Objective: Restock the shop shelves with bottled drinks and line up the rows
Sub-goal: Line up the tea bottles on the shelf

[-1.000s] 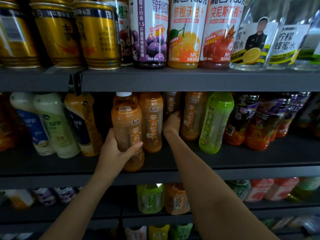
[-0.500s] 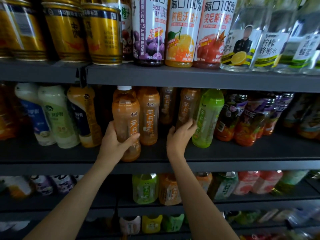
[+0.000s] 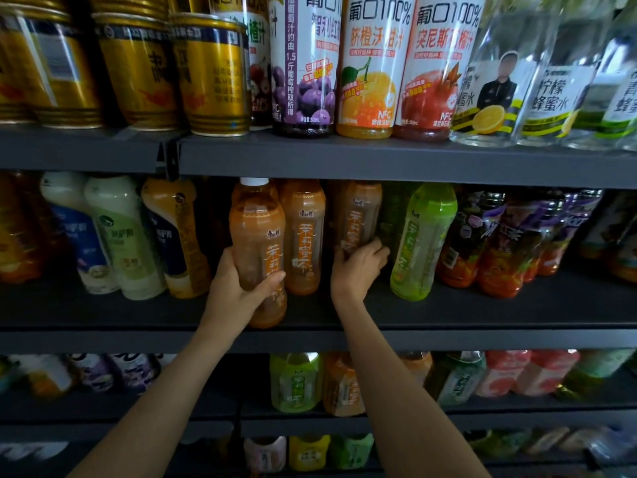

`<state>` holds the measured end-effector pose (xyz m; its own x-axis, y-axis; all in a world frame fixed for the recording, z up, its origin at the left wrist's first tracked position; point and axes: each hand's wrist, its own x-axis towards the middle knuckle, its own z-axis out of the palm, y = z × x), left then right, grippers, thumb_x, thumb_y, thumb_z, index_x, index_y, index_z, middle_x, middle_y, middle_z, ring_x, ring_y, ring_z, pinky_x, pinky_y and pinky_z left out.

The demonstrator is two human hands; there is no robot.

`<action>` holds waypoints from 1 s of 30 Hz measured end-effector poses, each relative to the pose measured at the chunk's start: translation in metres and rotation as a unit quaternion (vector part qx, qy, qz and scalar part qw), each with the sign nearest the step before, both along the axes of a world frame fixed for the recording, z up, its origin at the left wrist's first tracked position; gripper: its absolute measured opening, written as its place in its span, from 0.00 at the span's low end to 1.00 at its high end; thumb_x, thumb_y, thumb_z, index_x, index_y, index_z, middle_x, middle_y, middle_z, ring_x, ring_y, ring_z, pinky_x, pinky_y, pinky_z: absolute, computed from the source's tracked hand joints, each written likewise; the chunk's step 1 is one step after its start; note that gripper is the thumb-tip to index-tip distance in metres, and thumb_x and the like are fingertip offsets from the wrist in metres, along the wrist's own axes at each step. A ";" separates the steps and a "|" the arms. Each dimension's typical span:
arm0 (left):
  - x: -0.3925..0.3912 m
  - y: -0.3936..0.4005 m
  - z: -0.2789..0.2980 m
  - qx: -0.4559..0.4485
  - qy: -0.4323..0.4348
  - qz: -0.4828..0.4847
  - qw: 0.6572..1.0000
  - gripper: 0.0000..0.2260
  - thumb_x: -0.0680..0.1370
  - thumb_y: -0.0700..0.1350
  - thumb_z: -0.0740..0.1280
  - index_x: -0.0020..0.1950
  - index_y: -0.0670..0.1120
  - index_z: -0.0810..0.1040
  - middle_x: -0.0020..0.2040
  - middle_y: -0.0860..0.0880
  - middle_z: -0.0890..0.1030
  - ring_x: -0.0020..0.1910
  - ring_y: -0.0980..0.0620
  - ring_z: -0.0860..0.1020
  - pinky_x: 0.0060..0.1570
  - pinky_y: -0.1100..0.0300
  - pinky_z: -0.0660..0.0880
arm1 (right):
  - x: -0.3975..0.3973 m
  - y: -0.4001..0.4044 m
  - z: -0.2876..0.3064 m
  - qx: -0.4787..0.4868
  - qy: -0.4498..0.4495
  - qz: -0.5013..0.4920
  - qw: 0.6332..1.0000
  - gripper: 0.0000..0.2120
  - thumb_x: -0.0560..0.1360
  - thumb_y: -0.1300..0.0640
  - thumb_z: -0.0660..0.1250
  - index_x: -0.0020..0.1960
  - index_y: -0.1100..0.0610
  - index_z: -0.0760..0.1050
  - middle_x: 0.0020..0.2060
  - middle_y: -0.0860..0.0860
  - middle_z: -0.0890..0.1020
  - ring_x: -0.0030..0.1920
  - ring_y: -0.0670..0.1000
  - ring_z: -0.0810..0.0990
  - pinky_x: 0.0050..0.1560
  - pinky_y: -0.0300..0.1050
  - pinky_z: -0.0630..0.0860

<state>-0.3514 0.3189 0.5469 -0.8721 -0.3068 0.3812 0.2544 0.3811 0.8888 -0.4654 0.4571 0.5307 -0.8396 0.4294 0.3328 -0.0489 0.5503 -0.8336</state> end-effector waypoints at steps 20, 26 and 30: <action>0.007 0.000 0.010 0.002 -0.041 -0.004 0.999 0.29 0.71 0.47 0.72 0.68 0.49 0.64 0.62 0.49 0.75 0.60 0.52 0.74 0.59 0.57 0.70 | -0.005 0.013 0.018 0.016 -0.057 0.112 0.992 0.32 0.72 0.56 0.71 0.67 0.66 0.59 0.65 0.63 0.67 0.66 0.61 0.67 0.63 0.52 0.68; 0.008 0.018 0.016 -0.006 -0.070 -0.047 0.996 0.30 0.68 0.50 0.73 0.68 0.49 0.67 0.60 0.52 0.77 0.60 0.54 0.75 0.62 0.55 0.71 | 0.034 0.039 0.004 0.028 -0.006 0.249 0.968 0.21 0.74 0.65 0.66 0.65 0.64 0.67 0.61 0.58 0.72 0.63 0.54 0.72 0.56 0.32 0.66; -0.001 0.053 0.016 -0.039 -0.060 -0.069 0.995 0.30 0.68 0.53 0.73 0.67 0.49 0.67 0.59 0.53 0.76 0.60 0.54 0.74 0.59 0.59 0.70 | 0.043 0.058 0.010 -0.057 -0.043 0.394 0.916 0.20 0.73 0.73 0.62 0.63 0.63 0.68 0.57 0.57 0.77 0.59 0.51 0.76 0.59 0.40 0.73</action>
<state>-0.3528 0.3720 0.5633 -0.9445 -0.1548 0.2896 0.2027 0.4192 0.8850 -0.4222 0.5151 0.5407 -0.9252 -0.2934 0.2406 -0.3240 0.2810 -0.9033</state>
